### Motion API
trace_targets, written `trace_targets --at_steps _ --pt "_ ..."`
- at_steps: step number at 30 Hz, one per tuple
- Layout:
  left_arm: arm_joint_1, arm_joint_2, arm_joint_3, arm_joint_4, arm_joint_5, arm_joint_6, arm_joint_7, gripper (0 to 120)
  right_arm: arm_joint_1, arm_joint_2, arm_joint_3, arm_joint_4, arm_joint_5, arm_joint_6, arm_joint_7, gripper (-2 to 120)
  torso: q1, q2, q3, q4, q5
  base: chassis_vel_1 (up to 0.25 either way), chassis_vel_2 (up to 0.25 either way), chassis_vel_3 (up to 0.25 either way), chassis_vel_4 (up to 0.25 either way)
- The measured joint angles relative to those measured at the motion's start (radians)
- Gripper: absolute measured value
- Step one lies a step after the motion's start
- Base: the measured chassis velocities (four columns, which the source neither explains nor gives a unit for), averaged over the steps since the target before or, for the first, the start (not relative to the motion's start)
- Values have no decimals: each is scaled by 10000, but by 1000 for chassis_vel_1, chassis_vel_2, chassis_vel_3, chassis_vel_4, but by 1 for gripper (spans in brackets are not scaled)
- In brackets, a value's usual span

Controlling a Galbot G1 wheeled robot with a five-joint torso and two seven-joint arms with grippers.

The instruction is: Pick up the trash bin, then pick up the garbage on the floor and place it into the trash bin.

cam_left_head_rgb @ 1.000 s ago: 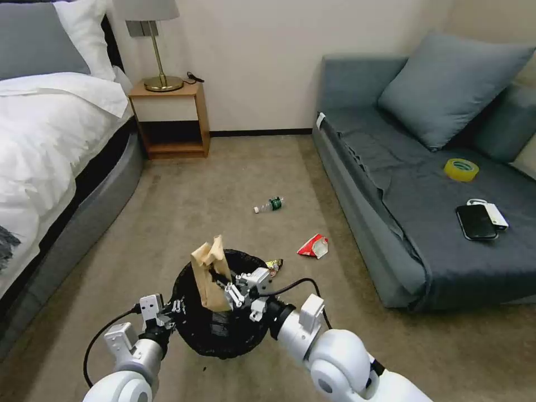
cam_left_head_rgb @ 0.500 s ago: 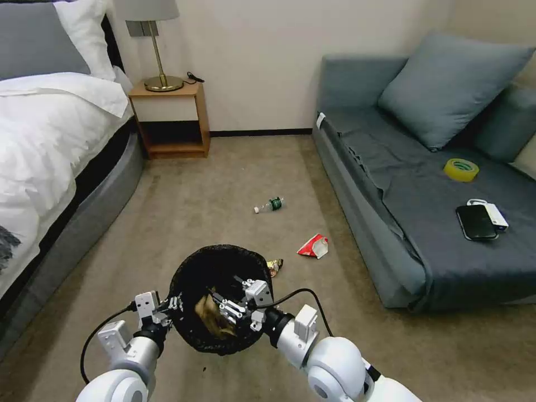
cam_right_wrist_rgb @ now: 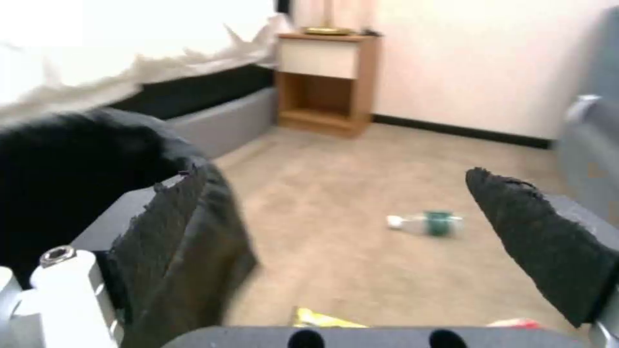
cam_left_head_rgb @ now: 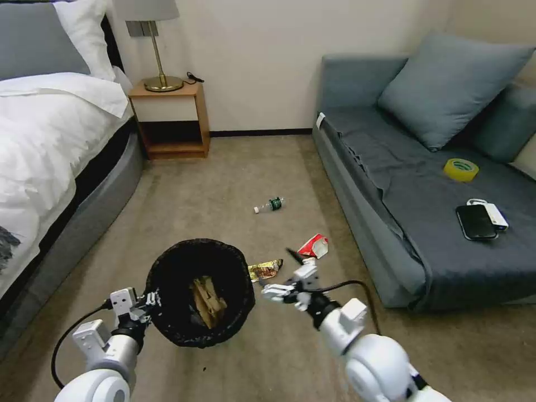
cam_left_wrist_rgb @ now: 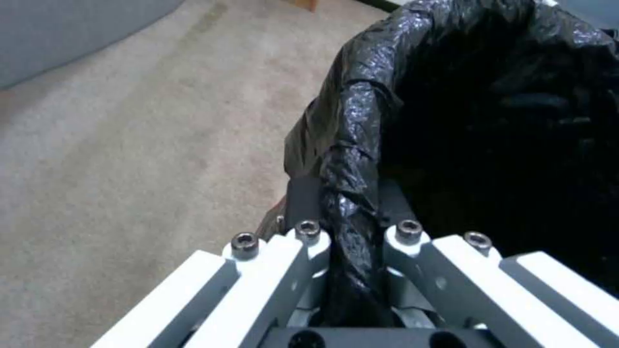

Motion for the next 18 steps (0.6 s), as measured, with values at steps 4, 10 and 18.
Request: trace_targets --at_steps 4,10,18 --pt "-74 -2 -50 -18 104 -57 -11 4 -671 405 501 126 -918 290 239 100 0 -1 0 1 -1 0 0 0 0" --pt "-168 -23 -144 -119 238 -98 -69 4 -1437 1114 908 266 -2014 454 749 100 0 0 0 2 -1 0 0 0 0" --pt "-216 4 -441 -160 221 -178 -113 4 -2069 1610 1166 271 -2883 676 1046 100 0 0 0 1 -1 0 0 0 0"
